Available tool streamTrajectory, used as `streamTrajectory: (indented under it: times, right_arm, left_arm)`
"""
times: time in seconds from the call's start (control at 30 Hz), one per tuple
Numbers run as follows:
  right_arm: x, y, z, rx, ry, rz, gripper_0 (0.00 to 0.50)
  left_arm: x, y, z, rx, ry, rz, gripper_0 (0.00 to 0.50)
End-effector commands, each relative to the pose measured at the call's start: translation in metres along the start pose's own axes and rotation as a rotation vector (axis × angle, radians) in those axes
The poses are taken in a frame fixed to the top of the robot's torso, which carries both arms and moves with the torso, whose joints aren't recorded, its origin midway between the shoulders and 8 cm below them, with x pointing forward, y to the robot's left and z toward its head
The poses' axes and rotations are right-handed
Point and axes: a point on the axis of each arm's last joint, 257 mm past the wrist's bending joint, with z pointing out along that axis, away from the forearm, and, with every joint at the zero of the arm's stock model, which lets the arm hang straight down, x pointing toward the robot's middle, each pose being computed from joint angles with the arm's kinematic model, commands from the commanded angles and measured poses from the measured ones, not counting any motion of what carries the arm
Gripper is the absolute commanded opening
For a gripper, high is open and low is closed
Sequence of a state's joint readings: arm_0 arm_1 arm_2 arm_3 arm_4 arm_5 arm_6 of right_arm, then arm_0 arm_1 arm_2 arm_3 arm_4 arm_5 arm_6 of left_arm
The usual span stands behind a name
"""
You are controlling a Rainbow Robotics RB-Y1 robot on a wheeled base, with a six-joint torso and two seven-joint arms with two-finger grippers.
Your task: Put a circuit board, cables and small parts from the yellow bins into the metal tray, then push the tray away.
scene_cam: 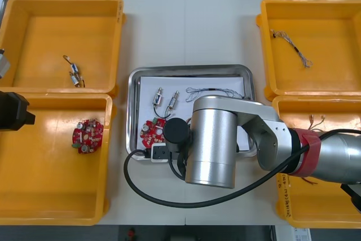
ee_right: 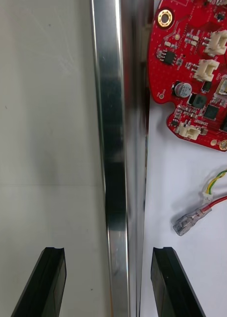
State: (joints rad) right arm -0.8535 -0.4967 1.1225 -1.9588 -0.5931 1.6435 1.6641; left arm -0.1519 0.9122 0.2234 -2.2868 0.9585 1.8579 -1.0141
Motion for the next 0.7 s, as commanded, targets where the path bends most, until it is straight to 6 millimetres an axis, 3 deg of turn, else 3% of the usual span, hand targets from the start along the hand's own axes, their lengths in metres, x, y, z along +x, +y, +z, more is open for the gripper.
streamTrajectory:
  times: [0.03,0.7]
  right_arm:
    - [-0.017,-0.004,-0.003,0.051,-0.028,-0.071,0.5]
    - [-0.015,-0.012,0.01,0.075,-0.027,-0.072,0.5]
  left_arm:
    - [-0.003,0.011,-0.011,-0.034,-0.023,0.115,0.5]
    - [-0.003,0.01,-0.011,-0.032,-0.024,0.118,0.5]
